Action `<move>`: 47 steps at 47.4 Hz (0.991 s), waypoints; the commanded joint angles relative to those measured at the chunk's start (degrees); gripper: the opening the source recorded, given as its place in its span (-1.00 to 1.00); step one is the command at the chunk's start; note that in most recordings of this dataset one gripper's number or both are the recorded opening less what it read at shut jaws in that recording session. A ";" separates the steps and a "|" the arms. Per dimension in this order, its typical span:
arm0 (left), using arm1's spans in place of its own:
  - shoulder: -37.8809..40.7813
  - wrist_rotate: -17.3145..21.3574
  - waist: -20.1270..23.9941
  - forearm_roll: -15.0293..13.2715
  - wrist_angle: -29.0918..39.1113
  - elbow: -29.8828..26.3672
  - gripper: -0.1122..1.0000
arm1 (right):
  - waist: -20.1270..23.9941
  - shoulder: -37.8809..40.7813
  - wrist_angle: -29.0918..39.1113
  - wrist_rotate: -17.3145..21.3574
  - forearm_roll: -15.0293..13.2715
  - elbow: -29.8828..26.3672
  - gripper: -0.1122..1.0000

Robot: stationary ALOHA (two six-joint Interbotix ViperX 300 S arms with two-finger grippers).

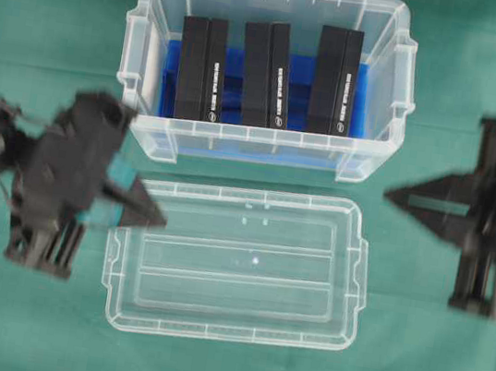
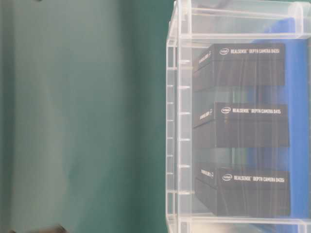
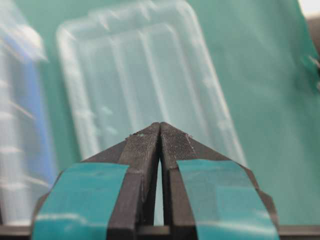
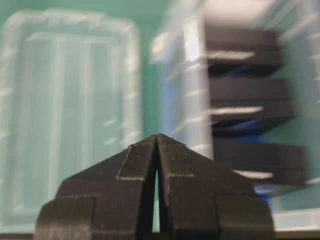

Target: Clamp the lid of the box with both arms, then lift and open it.

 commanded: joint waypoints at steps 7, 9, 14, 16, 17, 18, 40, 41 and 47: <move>-4.31 3.43 6.33 0.26 -4.39 -0.79 -0.77 | -8.35 -4.83 -5.01 0.00 -6.50 -0.70 -0.80; -5.10 4.13 7.65 0.18 -5.27 -0.44 -0.77 | -10.81 -5.45 -6.77 0.09 -7.29 -0.44 -0.80; -7.38 5.71 10.90 0.18 -7.73 1.14 -0.77 | -15.64 -6.50 -10.37 -0.18 -8.26 0.35 -0.80; -8.35 6.24 12.22 0.09 -8.44 1.76 -0.77 | -17.49 -6.77 -11.69 -0.26 -8.61 0.88 -0.80; -8.88 6.42 12.83 0.09 -8.70 2.11 -0.77 | -18.37 -6.86 -12.39 -0.26 -8.70 1.14 -0.80; -9.40 6.59 13.36 0.09 -9.05 2.46 -0.77 | -19.25 -6.94 -13.01 -0.26 -8.88 1.41 -0.80; -20.30 8.88 22.32 -0.26 -22.15 16.08 -0.77 | -35.07 -11.07 -32.08 0.09 -9.14 13.18 -0.80; -20.65 8.88 22.41 -0.35 -22.68 16.70 -0.77 | -35.33 -11.25 -32.87 0.09 -8.96 13.80 -0.80; -22.15 8.79 22.50 -0.53 -25.40 19.86 -0.77 | -36.56 -12.22 -36.21 0.18 -8.17 16.61 -0.80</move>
